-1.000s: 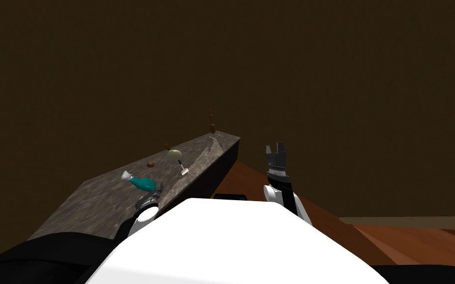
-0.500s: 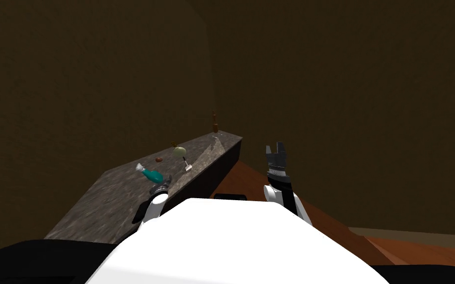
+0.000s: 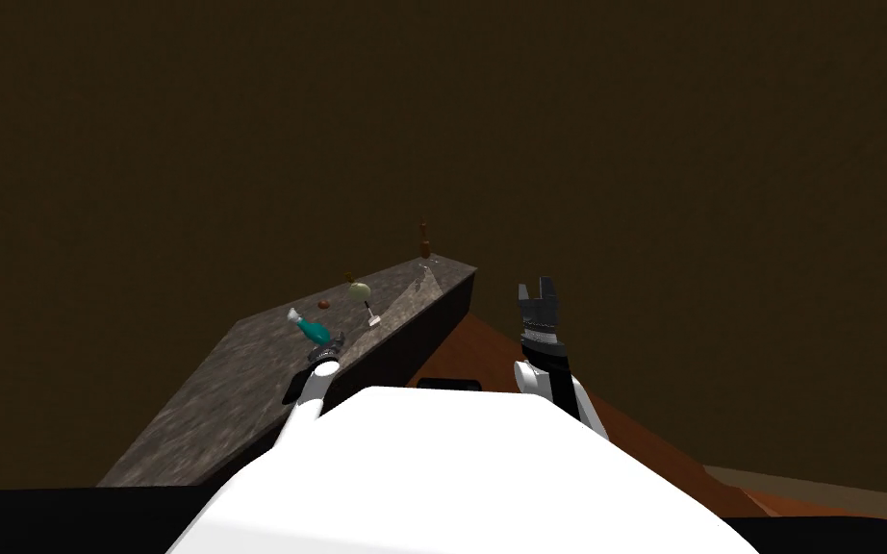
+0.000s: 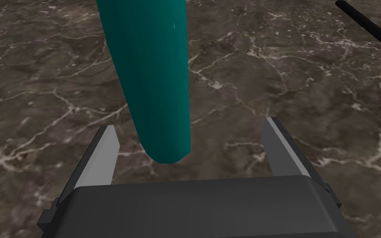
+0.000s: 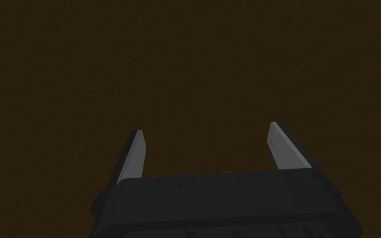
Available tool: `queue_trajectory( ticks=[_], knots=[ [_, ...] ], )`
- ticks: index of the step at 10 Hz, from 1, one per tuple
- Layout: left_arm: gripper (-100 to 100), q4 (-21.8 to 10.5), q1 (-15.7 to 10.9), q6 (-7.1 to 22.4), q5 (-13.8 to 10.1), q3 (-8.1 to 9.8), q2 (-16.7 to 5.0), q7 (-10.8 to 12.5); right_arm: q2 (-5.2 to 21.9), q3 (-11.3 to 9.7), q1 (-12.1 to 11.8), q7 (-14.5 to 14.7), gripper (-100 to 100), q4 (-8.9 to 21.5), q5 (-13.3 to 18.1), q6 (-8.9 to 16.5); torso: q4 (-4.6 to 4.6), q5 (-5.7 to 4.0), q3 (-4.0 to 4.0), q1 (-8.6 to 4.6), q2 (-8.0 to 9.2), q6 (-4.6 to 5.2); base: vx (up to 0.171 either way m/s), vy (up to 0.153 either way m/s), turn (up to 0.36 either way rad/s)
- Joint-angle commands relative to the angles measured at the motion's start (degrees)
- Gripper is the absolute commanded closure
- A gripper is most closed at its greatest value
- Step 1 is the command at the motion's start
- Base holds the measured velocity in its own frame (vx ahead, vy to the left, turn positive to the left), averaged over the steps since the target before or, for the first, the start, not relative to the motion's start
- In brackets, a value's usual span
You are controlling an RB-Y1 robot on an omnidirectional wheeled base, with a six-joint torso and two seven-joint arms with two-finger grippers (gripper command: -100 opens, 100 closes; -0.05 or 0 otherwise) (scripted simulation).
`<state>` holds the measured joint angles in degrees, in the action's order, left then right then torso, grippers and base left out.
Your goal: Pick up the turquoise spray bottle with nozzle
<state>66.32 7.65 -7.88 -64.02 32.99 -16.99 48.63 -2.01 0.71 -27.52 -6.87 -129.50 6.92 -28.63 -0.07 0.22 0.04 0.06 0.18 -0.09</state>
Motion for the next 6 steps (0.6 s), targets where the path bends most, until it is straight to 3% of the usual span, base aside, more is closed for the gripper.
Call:
queue_trajectory(
  ticks=[1,2,3,4,6],
  knots=[
    [-100,0.52,-1.73,0.56,0.06,0.73,0.69,-0.46,0.00,0.00,0.00,0.00,0,0.00,0.00,0.00,0.00,0.00,0.00,0.00,0.00,0.00,-0.002,0.006,-0.015],
    [-100,-2.72,-3.74,1.41,2.84,0.23,-1.90,-0.67,0.00,0.00,0.00,0.00,0,0.00,0.00,0.00,-0.02,0.01,-0.04,0.03,-0.06,-0.02,-0.071,-0.013,0.344],
    [-100,-3.52,-5.48,1.41,3.30,0.23,-1.90,-0.67,0.00,0.01,-0.01,0.00,0,0.00,0.00,0.00,0.00,0.00,0.05,0.01,0.12,-0.11,-0.088,-0.038,0.253],
    [-100,-5.85,-7.67,1.41,3.30,0.23,-1.90,-0.67,0.00,0.00,0.00,0.00,0,0.00,0.00,0.00,0.03,-0.01,0.10,-0.07,0.19,-0.04,-0.041,-0.029,0.003],
    [-100,-6.60,-10.57,1.41,3.30,0.23,-1.90,-0.67,0.00,0.00,0.00,0.00,0,0.00,0.00,0.00,-0.01,-0.01,-0.02,-0.06,-0.03,0.00,0.000,-0.004,-0.024]
  ],
)
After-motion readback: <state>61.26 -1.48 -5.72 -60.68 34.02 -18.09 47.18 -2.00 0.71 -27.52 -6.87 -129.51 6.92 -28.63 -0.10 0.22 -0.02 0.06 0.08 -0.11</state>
